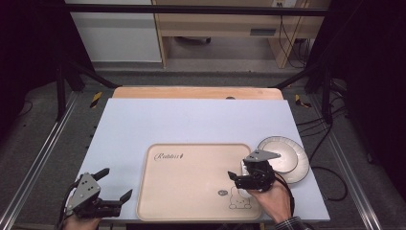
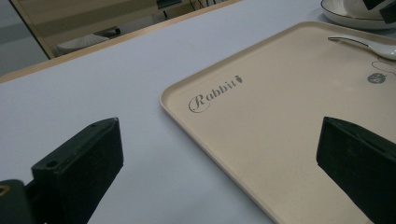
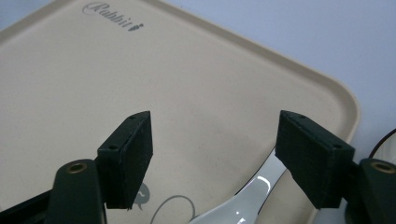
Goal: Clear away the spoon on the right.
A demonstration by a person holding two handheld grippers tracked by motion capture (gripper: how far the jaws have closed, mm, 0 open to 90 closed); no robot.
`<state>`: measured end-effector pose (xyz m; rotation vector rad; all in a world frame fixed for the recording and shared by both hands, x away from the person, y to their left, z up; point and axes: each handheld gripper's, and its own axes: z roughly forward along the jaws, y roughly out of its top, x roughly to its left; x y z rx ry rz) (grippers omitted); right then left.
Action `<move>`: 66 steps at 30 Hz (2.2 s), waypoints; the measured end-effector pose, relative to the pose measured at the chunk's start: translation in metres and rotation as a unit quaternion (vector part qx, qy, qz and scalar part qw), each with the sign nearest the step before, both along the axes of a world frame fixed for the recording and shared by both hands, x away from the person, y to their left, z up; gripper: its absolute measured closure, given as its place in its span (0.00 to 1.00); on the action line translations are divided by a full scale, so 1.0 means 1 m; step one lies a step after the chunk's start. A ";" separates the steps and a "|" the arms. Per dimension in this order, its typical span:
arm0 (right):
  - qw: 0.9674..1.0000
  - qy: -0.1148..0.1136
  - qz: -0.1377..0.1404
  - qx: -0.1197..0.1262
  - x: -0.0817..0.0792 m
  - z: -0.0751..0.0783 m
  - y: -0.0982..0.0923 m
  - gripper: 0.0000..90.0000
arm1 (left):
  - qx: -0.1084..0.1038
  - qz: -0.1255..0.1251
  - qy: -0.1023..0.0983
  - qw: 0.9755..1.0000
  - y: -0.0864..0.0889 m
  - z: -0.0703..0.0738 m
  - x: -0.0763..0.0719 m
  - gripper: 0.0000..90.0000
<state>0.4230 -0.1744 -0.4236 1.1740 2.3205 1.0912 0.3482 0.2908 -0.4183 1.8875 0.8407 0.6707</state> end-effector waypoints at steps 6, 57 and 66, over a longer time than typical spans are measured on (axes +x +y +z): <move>1.000 -0.018 0.001 0.016 -0.005 0.006 -0.002 0.22 | -0.011 -0.004 -0.001 1.000 0.001 0.001 0.000 0.00; 0.994 -0.084 0.035 0.053 -0.052 0.025 -0.021 0.00 | -0.043 -0.034 -0.011 0.998 -0.001 0.002 -0.002 0.00; 0.994 -0.088 0.029 0.061 -0.060 0.026 -0.028 0.00 | -0.044 -0.033 -0.011 0.998 -0.001 0.002 -0.002 0.00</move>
